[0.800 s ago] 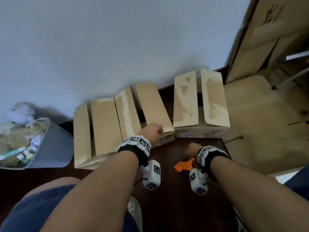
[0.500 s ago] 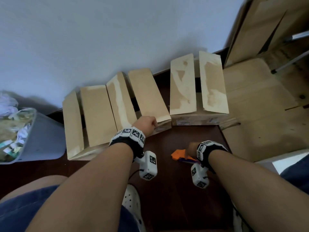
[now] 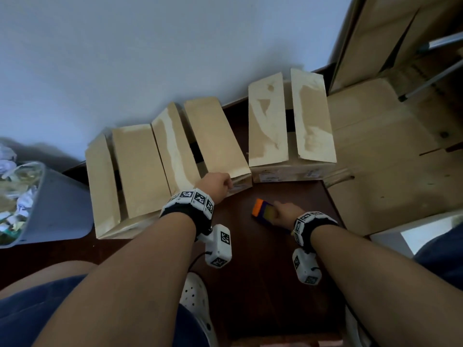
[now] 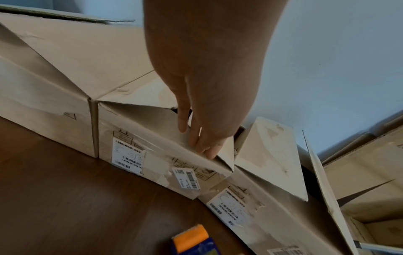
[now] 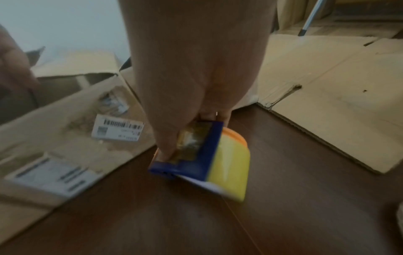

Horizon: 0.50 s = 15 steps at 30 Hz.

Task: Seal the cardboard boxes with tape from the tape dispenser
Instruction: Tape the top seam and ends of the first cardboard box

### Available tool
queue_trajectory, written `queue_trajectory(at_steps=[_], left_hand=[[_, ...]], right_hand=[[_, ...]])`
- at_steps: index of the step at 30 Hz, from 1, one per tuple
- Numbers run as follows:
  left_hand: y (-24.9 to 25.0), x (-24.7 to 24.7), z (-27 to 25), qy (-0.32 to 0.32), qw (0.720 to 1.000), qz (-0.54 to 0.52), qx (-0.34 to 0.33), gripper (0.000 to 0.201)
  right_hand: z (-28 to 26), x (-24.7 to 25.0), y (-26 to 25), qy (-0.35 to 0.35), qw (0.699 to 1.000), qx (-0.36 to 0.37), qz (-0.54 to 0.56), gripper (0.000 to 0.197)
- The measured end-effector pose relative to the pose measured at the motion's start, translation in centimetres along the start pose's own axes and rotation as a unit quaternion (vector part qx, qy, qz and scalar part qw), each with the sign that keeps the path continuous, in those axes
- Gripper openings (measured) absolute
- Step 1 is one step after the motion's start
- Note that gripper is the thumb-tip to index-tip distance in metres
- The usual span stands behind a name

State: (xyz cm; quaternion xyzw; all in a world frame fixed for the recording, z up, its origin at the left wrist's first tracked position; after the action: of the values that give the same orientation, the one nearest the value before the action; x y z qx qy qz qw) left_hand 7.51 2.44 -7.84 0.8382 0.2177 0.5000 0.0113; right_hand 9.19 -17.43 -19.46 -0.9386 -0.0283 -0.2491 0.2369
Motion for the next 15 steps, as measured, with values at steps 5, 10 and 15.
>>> queue_trajectory(at_steps=[5,10,15], left_hand=[[0.1,1.9,-0.7,0.037,0.998,-0.055,0.017,0.015],[0.1,4.4,-1.7,0.065,0.986,-0.147,0.050,0.017],[1.7,7.1,-3.6,0.088,0.960,-0.260,0.052,0.017]], right_hand=[[-1.4,4.2,0.3,0.083,0.985,-0.011,0.151,0.028],[-4.8,7.6,-0.6,0.071,0.949,0.011,0.308,0.051],[-9.2,10.1,-3.6,0.039,0.964,0.032,0.260,0.029]])
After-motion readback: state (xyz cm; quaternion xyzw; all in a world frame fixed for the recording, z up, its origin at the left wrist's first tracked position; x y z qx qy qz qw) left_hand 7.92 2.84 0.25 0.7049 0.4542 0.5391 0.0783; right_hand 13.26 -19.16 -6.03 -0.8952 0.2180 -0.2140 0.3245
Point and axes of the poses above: each hand's wrist, its own z-axis towards the middle knuckle, its own x-axis out of the back of the hand, y = z × x, the point moved 10 cm from there along z, towards the middle knuckle, and after that the axes turned 8 degrees about z, right-handed, at the moved point
